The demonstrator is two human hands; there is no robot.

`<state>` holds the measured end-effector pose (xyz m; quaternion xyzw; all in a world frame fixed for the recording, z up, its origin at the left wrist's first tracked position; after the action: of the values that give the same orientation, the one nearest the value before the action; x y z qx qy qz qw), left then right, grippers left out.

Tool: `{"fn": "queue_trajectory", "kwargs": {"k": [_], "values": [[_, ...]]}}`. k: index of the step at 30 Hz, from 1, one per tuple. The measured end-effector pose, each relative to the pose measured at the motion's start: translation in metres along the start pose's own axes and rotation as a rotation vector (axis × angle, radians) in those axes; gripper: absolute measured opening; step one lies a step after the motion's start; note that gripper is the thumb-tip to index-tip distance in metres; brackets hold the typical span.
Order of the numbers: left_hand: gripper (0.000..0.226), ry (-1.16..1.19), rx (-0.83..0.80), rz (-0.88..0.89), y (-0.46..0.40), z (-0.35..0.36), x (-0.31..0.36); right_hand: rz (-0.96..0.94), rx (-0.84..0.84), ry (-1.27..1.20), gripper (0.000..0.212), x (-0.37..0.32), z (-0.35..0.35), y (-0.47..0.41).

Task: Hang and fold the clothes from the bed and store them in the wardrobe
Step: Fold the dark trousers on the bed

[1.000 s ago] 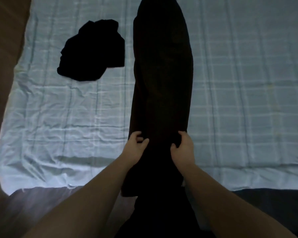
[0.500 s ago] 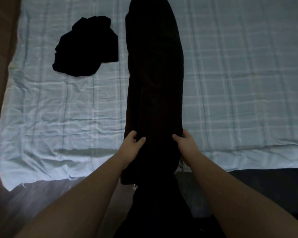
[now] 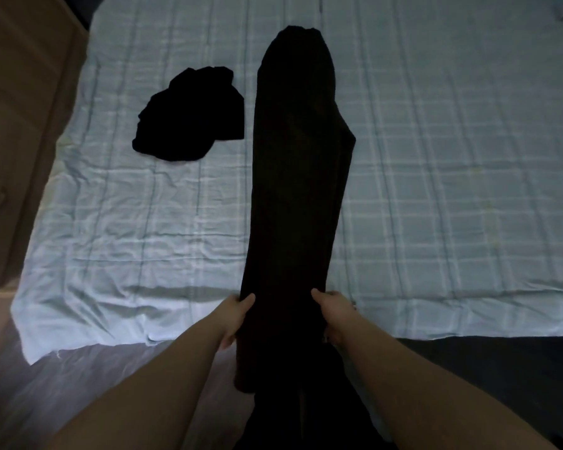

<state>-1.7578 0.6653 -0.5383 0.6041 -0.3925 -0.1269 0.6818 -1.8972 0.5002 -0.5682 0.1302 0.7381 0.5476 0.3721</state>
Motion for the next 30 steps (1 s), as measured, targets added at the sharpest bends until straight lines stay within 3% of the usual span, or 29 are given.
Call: {"fn": "queue_trajectory", "kwargs": {"k": [2,5,8,10,14,18,22,26,30], "values": [[0.036,-0.149,-0.031,-0.020,-0.009,-0.005,-0.012,0.041,-0.077,0.020,0.031,0.011,0.004,-0.008],[0.032,-0.159,-0.010,-0.022,-0.012,-0.007,-0.022,0.061,-0.098,0.071,0.047,0.028,0.006,-0.015],[0.021,-0.115,0.015,0.038,-0.009,-0.012,-0.032,0.022,-0.017,0.278,0.054,0.047,0.006,-0.023],[0.019,-0.072,-0.010,0.087,-0.009,-0.015,-0.039,-0.044,0.043,0.343,0.040,0.043,0.004,-0.016],[0.031,-0.087,0.058,0.173,-0.014,-0.019,-0.055,-0.117,0.055,0.299,0.017,0.041,0.009,-0.004],[0.034,-0.265,0.137,0.199,-0.020,-0.017,-0.066,-0.030,0.049,0.269,0.034,0.065,0.009,-0.015],[0.045,-0.283,0.276,0.202,-0.019,-0.015,-0.073,-0.018,0.105,0.252,0.027,0.072,0.009,-0.012],[0.059,-0.282,0.213,0.115,-0.016,-0.015,-0.079,0.016,0.126,0.191,0.032,0.078,0.011,-0.015],[0.049,-0.316,0.132,0.079,-0.011,-0.016,-0.070,0.030,0.030,0.130,0.038,0.077,0.007,-0.011]]}}
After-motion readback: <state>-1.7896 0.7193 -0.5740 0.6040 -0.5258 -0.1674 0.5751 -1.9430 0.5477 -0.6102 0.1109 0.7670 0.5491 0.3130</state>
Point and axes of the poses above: each hand's wrist, its own y-axis away from the middle knuckle, its own z-axis out of the palm, x = y × z, the point moved 1 cm from there along -y, towards the middle knuckle, and after that the axes turned 3 degrees about x, right-handed, at the moved point
